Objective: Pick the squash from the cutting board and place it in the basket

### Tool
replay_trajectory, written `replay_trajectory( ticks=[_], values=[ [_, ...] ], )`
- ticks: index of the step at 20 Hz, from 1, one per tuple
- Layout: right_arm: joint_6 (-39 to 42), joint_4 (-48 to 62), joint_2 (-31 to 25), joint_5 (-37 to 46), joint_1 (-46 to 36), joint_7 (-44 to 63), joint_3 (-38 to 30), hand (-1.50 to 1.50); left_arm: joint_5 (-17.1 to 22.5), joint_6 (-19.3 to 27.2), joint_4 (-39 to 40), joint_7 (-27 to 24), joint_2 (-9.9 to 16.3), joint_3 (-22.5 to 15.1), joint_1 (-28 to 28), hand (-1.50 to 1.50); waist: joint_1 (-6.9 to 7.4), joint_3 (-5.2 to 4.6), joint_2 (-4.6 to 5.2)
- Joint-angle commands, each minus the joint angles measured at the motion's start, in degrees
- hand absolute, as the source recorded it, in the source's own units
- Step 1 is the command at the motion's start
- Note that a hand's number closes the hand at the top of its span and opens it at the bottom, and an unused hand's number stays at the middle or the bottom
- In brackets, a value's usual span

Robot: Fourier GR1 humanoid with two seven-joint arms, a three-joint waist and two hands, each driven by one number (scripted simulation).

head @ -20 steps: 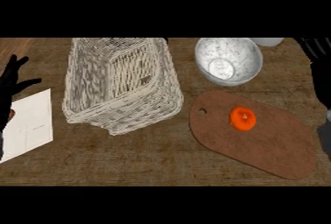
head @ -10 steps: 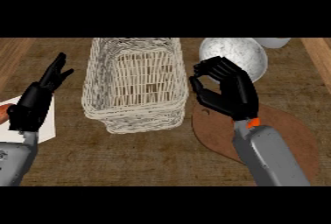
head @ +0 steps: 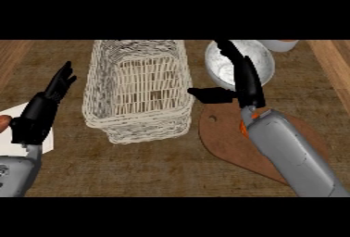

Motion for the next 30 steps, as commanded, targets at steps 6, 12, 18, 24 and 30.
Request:
replay_trajectory(
  ticks=[6,12,18,24,30],
  values=[
    [34.07,2.08,-17.98,2.23,-14.57,23.27,9.71,-1.50,-0.08,-0.41,-0.27,-0.56,0.12,0.09,1.35,0.00,0.17,-0.19,-0.27],
    [57.21,0.42,-20.91,-11.77,-21.17,33.72,7.32,-1.50,0.07,-0.33,0.02,-0.45,-0.12,1.05,0.73,0.00,-0.25,0.20,0.41],
    [65.86,3.58,-21.74,-16.64,-22.70,39.67,4.14,-1.50,0.38,-2.27,-3.68,-0.99,0.36,1.63,4.30,0.00,0.61,0.34,0.78],
    [65.93,0.93,-21.71,-13.84,-16.16,37.12,3.46,-1.50,-2.02,-1.59,0.58,-2.22,-2.44,2.13,1.59,0.00,-0.23,0.38,0.85],
    [67.21,3.91,-20.75,-6.78,-12.09,30.79,5.18,-1.50,-3.09,-2.45,-0.77,-1.43,-2.74,2.66,1.54,0.00,0.03,0.41,0.90]
  ],
)
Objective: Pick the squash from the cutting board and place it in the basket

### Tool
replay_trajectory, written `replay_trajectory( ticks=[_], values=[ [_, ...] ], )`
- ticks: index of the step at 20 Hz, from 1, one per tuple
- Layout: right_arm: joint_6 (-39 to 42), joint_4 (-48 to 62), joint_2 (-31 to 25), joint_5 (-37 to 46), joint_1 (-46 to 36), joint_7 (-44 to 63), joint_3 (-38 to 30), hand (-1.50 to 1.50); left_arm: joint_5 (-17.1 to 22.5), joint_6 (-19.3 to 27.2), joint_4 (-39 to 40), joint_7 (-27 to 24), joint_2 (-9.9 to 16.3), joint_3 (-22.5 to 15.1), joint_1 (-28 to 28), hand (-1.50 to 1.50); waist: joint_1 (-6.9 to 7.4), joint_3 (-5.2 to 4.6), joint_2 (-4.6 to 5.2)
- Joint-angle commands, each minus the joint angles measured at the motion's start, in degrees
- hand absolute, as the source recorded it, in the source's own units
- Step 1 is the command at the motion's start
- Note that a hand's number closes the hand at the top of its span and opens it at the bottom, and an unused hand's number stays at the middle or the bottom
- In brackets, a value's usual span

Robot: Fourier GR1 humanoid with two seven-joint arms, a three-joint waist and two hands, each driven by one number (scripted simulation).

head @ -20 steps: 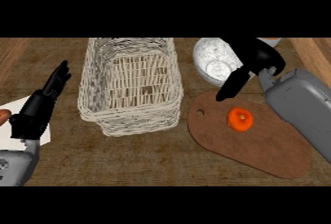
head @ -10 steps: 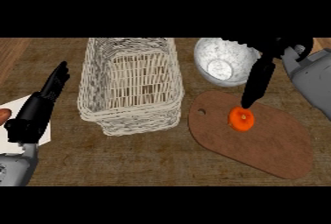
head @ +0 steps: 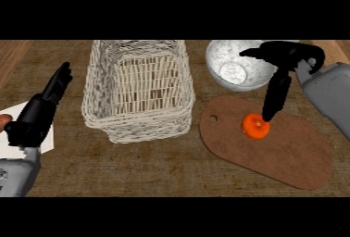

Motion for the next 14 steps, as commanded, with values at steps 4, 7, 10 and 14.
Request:
replay_trajectory(
  ticks=[4,7,10,14],
  values=[
    [4.32,-1.48,0.62,4.32,7.51,0.59,1.15,-1.50,-2.86,1.36,2.01,-0.23,-3.23,-0.66,-0.63,0.00,-0.68,0.02,-0.07],
    [5.54,7.12,5.74,8.16,2.90,-0.43,0.29,-1.50,-1.79,-1.27,3.09,-3.85,-1.91,1.80,0.68,0.00,0.30,0.00,0.15],
    [2.70,5.58,5.36,13.33,9.15,-4.59,0.94,-1.50,-3.82,0.64,-2.54,1.96,-3.92,-0.22,0.80,0.00,0.22,0.05,0.02],
    [2.35,2.34,6.67,17.36,13.04,-4.37,-1.90,-1.50,-2.68,-2.99,-3.38,1.16,-2.14,3.06,1.69,0.00,0.03,0.04,-0.06]
  ],
)
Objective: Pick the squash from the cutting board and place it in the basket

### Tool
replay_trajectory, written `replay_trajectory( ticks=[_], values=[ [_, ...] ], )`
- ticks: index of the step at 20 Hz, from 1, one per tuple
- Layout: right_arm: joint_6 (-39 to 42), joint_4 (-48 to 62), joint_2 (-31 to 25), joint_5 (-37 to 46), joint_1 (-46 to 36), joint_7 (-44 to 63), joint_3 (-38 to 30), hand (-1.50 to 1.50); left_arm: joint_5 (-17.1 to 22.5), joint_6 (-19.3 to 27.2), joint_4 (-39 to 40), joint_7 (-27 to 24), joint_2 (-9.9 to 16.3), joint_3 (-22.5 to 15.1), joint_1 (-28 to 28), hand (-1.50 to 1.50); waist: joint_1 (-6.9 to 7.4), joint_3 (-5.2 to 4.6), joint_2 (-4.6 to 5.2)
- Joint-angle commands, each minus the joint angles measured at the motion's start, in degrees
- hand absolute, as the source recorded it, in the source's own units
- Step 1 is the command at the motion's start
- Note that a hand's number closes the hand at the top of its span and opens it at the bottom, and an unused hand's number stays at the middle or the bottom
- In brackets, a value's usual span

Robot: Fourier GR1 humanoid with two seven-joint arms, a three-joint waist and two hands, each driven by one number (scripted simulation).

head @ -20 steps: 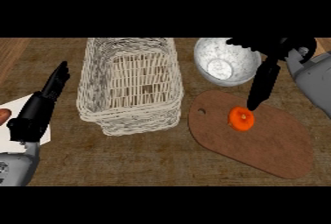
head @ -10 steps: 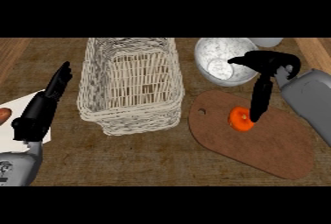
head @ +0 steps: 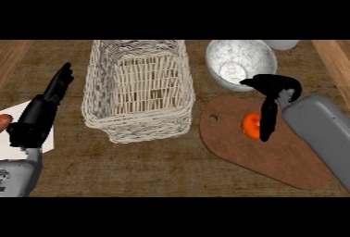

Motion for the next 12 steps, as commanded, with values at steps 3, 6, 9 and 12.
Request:
replay_trajectory(
  ticks=[3,6,9,12],
  values=[
    [-1.11,2.95,2.75,8.88,2.10,-5.21,-2.50,-1.50,-3.07,0.68,-2.51,3.14,-3.14,-1.22,0.27,0.00,0.14,0.01,0.04],
    [-0.81,0.99,2.62,11.24,5.34,-7.40,-4.51,-1.50,-1.57,-1.69,-3.27,3.57,-2.50,1.18,0.05,0.00,-0.04,0.00,-0.01],
    [0.16,0.50,2.38,13.97,6.33,-10.78,-5.76,-1.50,-2.24,-3.12,0.26,-0.12,-2.76,2.09,0.30,0.00,-0.07,0.00,0.03],
    [-1.03,-0.70,5.18,16.71,7.96,-8.45,-7.06,-1.50,-2.22,-4.09,1.95,0.30,-2.42,4.11,-1.84,0.00,-0.19,-0.01,0.01]
  ],
)
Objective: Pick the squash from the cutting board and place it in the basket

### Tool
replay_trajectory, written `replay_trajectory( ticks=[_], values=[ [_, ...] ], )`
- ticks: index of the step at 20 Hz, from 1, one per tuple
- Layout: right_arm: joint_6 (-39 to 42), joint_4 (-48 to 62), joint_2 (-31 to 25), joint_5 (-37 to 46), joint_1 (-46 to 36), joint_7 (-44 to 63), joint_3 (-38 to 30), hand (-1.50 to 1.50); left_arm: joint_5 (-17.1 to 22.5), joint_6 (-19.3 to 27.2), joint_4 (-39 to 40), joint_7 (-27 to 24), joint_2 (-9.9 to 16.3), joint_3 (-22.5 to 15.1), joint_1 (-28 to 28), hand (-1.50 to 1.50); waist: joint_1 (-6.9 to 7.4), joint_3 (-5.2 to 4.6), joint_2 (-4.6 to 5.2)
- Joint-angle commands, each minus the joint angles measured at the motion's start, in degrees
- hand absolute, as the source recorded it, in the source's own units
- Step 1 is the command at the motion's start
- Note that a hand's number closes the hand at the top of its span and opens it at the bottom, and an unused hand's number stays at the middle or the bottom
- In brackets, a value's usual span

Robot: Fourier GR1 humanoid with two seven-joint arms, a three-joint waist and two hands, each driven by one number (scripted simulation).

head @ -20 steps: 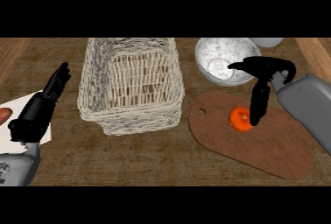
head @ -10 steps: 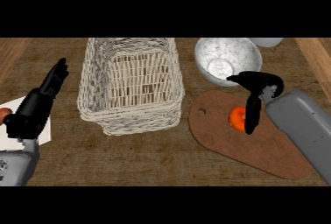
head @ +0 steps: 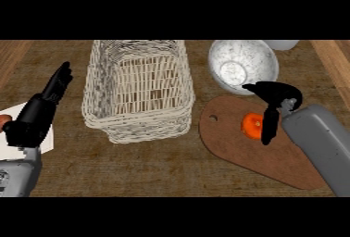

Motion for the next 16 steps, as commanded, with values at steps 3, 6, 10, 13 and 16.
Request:
replay_trajectory(
  ticks=[3,6,10,13,16],
  values=[
    [-0.71,-1.25,5.10,5.19,3.40,1.82,-2.30,-1.50,-1.63,-1.59,2.57,-1.78,-0.40,1.93,-0.81,0.00,-0.06,0.12,0.23],
    [-1.24,1.91,3.56,7.89,3.83,-5.14,-4.16,-1.50,-2.23,-1.05,4.01,-2.78,-2.47,1.83,-0.82,0.00,0.00,0.12,0.27],
    [-4.43,0.71,7.73,10.64,6.94,-2.91,-3.96,-1.50,-4.48,-0.19,4.64,-7.32,-3.52,1.75,1.94,0.00,-0.02,0.12,0.25],
    [-0.40,0.85,8.11,12.17,5.97,-3.68,-6.38,-1.50,-4.29,-1.41,-0.45,-0.32,-3.91,1.73,0.33,0.00,0.01,0.12,0.19],
    [-3.36,4.11,8.03,15.77,8.80,-6.68,-5.43,-1.50,-3.97,-2.11,1.58,-1.98,-3.73,3.07,-0.41,0.00,-0.02,0.13,0.23]
  ],
)
